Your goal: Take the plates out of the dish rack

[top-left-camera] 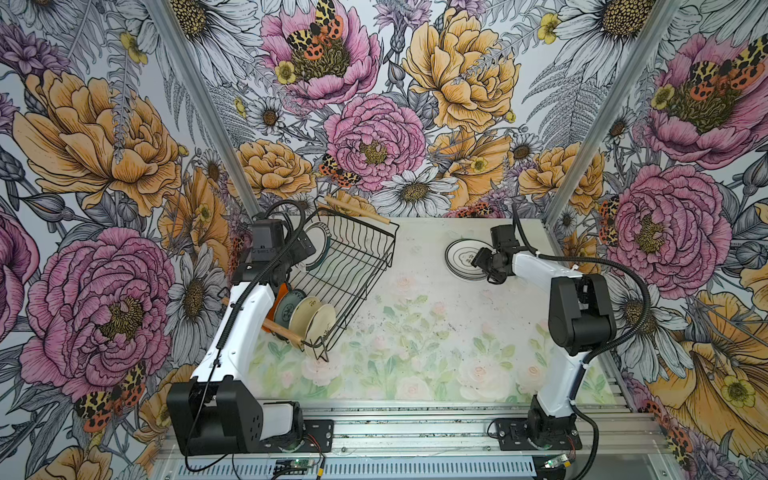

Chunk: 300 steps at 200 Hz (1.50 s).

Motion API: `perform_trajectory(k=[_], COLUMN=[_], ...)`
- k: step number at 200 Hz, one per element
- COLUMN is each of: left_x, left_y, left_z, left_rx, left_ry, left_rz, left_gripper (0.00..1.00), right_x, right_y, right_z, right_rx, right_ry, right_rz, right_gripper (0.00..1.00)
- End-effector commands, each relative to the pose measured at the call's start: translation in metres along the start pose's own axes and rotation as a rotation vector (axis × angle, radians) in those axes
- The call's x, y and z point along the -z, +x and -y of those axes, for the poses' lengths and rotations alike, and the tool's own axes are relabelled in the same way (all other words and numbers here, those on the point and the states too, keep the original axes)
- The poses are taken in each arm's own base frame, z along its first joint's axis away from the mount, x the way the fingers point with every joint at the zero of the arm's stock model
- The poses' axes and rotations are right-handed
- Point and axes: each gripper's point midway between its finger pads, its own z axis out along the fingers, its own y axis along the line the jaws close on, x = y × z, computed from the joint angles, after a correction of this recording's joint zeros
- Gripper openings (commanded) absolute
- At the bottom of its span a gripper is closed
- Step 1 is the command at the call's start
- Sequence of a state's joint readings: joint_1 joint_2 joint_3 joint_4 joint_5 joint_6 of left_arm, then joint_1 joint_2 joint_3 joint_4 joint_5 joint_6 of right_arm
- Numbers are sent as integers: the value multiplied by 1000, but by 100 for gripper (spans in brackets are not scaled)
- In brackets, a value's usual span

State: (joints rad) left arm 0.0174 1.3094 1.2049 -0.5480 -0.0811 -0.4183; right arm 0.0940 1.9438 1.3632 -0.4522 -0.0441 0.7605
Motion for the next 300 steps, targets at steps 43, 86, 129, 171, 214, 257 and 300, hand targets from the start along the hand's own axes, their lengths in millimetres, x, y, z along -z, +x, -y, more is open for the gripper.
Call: perform_trajectory(k=[43, 86, 129, 171, 214, 257, 300], left_x=[-9, -15, -28, -46, -67, -92, -130], left_y=[3, 7, 15, 20, 13, 11, 20], left_z=[2, 3, 0, -8, -11, -4, -17], left_rx=[-9, -32, -55, -131, -220, -387, -523], left_ry=[18, 21, 0, -77, -142, -151, -212], left_rz=[-12, -28, -85, -149, -162, -200, -271], left_gripper=[99, 99, 99, 99, 99, 96, 91], right_x=[-1, 9, 22, 35, 57, 76, 80], right_y=[-7, -10, -16, -22, -30, -36, -38], right_z=[-9, -5, -8, -14, -21, -24, -16], right_rx=[51, 67, 89, 98, 130, 155, 154], right_ry=[16, 36, 35, 11, -19, -61, -65], right_rz=[22, 48, 80, 104, 145, 166, 166], right_gripper=[74, 74, 99, 99, 100, 99, 100])
